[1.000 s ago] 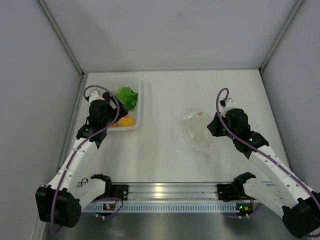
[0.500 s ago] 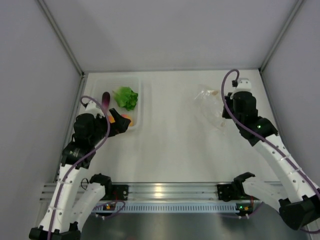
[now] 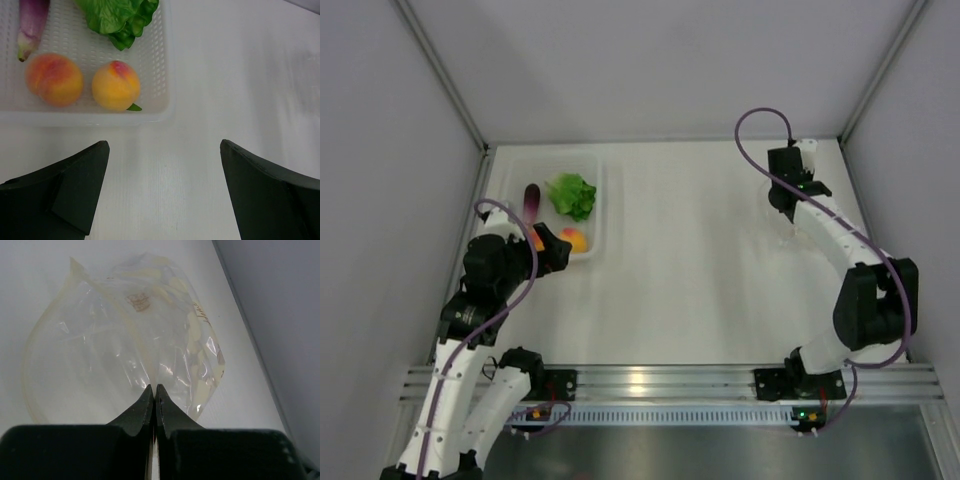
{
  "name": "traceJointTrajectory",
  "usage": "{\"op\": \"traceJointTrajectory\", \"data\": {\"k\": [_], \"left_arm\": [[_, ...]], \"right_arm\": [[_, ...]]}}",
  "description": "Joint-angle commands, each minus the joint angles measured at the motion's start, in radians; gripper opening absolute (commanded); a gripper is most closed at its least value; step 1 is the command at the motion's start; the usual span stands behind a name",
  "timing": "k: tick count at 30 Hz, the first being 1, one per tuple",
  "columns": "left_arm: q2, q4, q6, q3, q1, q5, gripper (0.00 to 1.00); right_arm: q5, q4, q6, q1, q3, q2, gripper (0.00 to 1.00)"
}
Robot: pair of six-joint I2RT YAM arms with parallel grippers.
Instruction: Open the zip-top bag and remove the fake food
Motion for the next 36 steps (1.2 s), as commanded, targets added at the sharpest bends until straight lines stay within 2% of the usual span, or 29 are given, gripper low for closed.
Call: {"op": "traceJointTrajectory", "data": {"k": [1, 5, 7, 8, 11, 12, 13, 17, 20, 23, 25, 28, 30, 33, 36], "left_arm": [[-0.029, -0.006, 0.018, -0.012, 0.003, -0.014, 0.98], [-0.063, -0.004, 0.009, -0.016, 0.003, -0.043, 0.98], [-0.074, -0.004, 0.007, -0.019, 0.003, -0.046, 0.98], [-0.077, -0.004, 0.007, -0.019, 0.003, -0.049, 0.98], [-0.083, -0.006, 0.006, -0.022, 0.003, -0.048, 0.98], [-0.091, -0.006, 0.006, -0.022, 0.003, -0.086, 0.98], [-0.097, -0.006, 0.004, -0.024, 0.003, -0.094, 0.98], [-0.118, -0.006, -0.004, -0.025, 0.005, -0.14, 0.98], [-0.118, -0.006, -0.01, -0.027, 0.006, -0.163, 0.98], [-0.109, -0.006, -0.007, -0.027, 0.011, -0.181, 0.98], [-0.103, -0.006, 0.007, -0.022, 0.015, -0.198, 0.98], [-0.102, -0.006, 0.019, -0.016, 0.023, -0.232, 0.98], [-0.103, -0.006, 0.022, -0.016, 0.04, -0.232, 0.98], [-0.102, -0.004, 0.03, -0.018, 0.07, -0.206, 0.98], [-0.097, -0.004, 0.033, -0.019, 0.089, -0.221, 0.98]], "right_arm": [[0.106, 0.087, -0.025, 0.012, 0.106, 0.062, 0.0], [0.11, 0.07, -0.013, 0.055, 0.149, 0.175, 0.04], [0.112, 0.05, -0.002, 0.076, 0.189, 0.229, 0.12], [0.112, 0.029, 0.009, 0.102, 0.202, 0.248, 0.21], [0.095, -0.014, 0.05, 0.154, 0.25, 0.289, 0.3], [0.057, -0.025, 0.061, 0.167, 0.267, 0.292, 0.33], [0.04, -0.033, 0.07, 0.174, 0.276, 0.294, 0.4], [0.015, -0.082, 0.09, 0.225, 0.308, 0.256, 0.54], [-0.022, -0.095, 0.087, 0.245, 0.302, 0.17, 0.65], [-0.086, -0.117, 0.072, 0.257, 0.267, 0.053, 0.86], [-0.172, -0.117, 0.034, 0.27, 0.224, -0.063, 0.94], [-0.25, -0.05, 0.029, 0.289, 0.073, -0.261, 0.99], [-0.269, -0.024, 0.041, 0.296, -0.046, -0.422, 0.99], [-0.249, -0.025, 0.044, 0.299, -0.149, -0.606, 0.99], [-0.189, -0.098, 0.032, 0.299, -0.205, -0.752, 0.99]]}}
